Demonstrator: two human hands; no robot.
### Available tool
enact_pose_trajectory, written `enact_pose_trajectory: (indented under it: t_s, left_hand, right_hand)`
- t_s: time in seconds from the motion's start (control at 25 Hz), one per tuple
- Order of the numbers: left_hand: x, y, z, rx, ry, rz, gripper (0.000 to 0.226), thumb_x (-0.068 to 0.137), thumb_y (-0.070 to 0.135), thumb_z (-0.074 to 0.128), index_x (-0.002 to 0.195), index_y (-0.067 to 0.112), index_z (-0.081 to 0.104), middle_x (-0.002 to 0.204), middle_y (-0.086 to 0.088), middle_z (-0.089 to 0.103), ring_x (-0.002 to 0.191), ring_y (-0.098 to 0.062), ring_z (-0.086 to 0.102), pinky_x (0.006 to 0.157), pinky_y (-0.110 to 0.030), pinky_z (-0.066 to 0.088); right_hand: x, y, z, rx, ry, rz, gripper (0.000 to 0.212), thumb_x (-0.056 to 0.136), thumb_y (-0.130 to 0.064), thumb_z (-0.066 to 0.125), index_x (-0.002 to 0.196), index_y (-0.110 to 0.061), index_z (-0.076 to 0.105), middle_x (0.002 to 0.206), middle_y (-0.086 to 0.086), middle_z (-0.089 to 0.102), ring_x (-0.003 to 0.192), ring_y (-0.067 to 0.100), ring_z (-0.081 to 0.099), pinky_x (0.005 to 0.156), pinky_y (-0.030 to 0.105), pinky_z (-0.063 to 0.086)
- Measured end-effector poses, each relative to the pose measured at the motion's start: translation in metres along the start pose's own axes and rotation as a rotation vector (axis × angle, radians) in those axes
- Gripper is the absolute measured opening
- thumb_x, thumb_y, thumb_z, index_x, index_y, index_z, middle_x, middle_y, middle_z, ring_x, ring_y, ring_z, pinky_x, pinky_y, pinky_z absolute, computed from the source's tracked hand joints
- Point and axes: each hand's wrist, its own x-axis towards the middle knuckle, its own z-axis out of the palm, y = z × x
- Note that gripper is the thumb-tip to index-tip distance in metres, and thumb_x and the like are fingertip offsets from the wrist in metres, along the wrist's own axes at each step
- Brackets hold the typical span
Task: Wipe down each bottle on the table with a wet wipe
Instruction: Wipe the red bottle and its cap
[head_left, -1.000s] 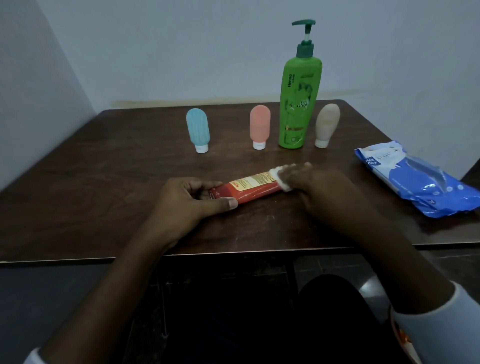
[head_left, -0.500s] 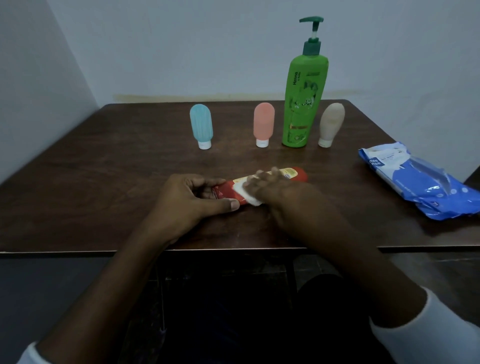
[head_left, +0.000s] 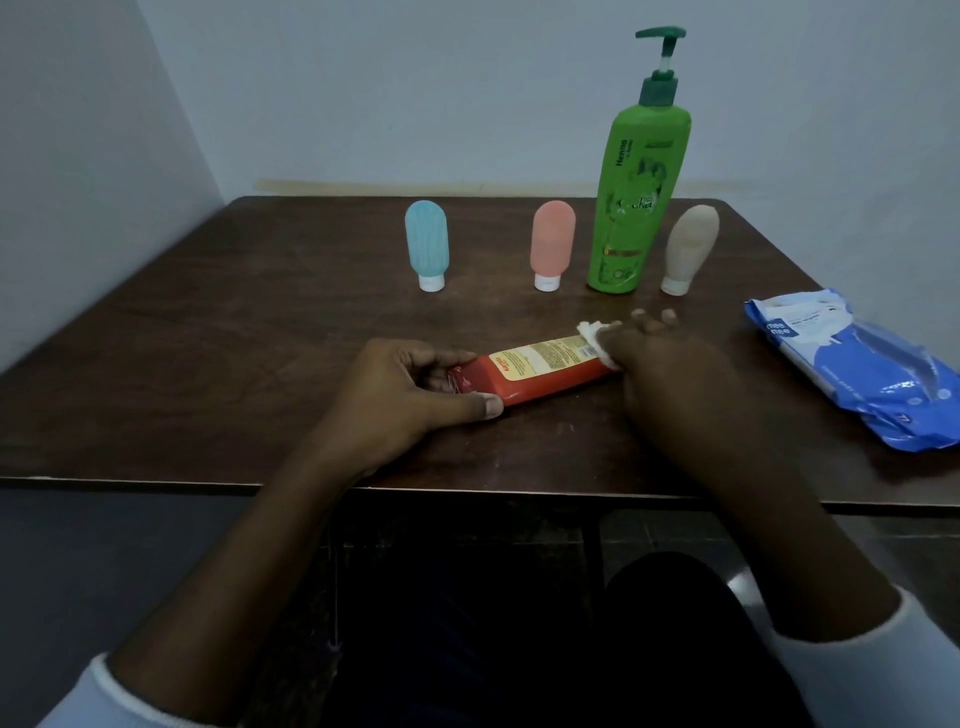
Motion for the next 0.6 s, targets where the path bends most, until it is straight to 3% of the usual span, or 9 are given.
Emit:
enact_pose_trajectory:
  t_s: [0.04,0.16,0.24,0.36,0.44,0.52,0.6]
  left_hand:
    - [0.0,0.001,0.001,0.0,0.001,0.001,0.059,0.062,0.036,0.097,0.117,0.027,0.077,0.094,0.006,0.079,0.093,-0.015,0.075,0.082,-0.033,0.064]
    - [-0.001,0.002,0.002,-0.052,0.009,0.027,0.051,0.063,0.023,0.098,0.111,0.024,0.08,0.091,0.003,0.081,0.087,-0.018,0.077,0.08,-0.03,0.064]
    - [-0.003,0.001,0.003,-0.079,0.011,0.059,0.046,0.064,0.015,0.097,0.107,0.023,0.081,0.091,0.003,0.082,0.086,-0.015,0.078,0.08,-0.027,0.062]
    - [-0.001,-0.001,0.002,-0.023,0.005,0.03,0.057,0.063,0.027,0.098,0.116,0.023,0.079,0.097,0.0,0.081,0.094,-0.02,0.076,0.087,-0.036,0.063]
    - [0.001,-0.002,0.002,0.001,0.006,0.024,0.065,0.061,0.032,0.099,0.121,0.022,0.077,0.098,0.0,0.08,0.094,-0.021,0.075,0.087,-0.041,0.063]
    - [0.001,-0.002,0.004,0.008,0.009,0.03,0.067,0.06,0.033,0.099,0.122,0.022,0.077,0.096,0.001,0.08,0.092,-0.021,0.075,0.085,-0.04,0.063]
    - [0.0,-0.003,0.005,0.015,0.008,0.046,0.066,0.06,0.03,0.1,0.121,0.021,0.077,0.096,0.002,0.08,0.092,-0.021,0.075,0.084,-0.036,0.063]
  right_hand:
    - [-0.005,-0.005,-0.002,-0.026,0.007,0.025,0.066,0.094,-0.014,0.057,0.152,-0.022,0.027,0.161,0.008,0.022,0.15,0.026,0.015,0.119,0.038,0.02]
    - [-0.024,-0.058,0.021,-0.037,0.135,-0.3,0.051,0.096,-0.013,0.038,0.147,-0.007,0.038,0.153,0.018,0.036,0.144,0.029,0.032,0.118,0.036,0.02]
    - [-0.026,-0.071,0.026,-0.006,0.187,-0.384,0.052,0.092,-0.013,0.035,0.142,-0.008,0.046,0.149,0.016,0.044,0.141,0.029,0.038,0.117,0.038,0.022]
    - [-0.003,-0.022,0.007,0.074,0.006,-0.094,0.064,0.094,-0.01,0.052,0.152,-0.026,0.029,0.161,0.005,0.022,0.15,0.025,0.015,0.119,0.039,0.02]
    - [0.004,0.01,-0.002,-0.047,0.008,0.064,0.06,0.095,-0.013,0.054,0.15,-0.026,0.033,0.16,0.008,0.027,0.148,0.03,0.02,0.117,0.043,0.026]
    - [0.0,0.003,-0.002,-0.065,0.056,0.076,0.06,0.095,-0.014,0.054,0.15,-0.023,0.033,0.159,0.008,0.029,0.148,0.03,0.022,0.116,0.041,0.027]
    - [-0.01,-0.028,0.011,-0.023,0.066,-0.074,0.063,0.094,-0.015,0.054,0.152,-0.02,0.028,0.16,0.006,0.024,0.149,0.024,0.018,0.118,0.036,0.021]
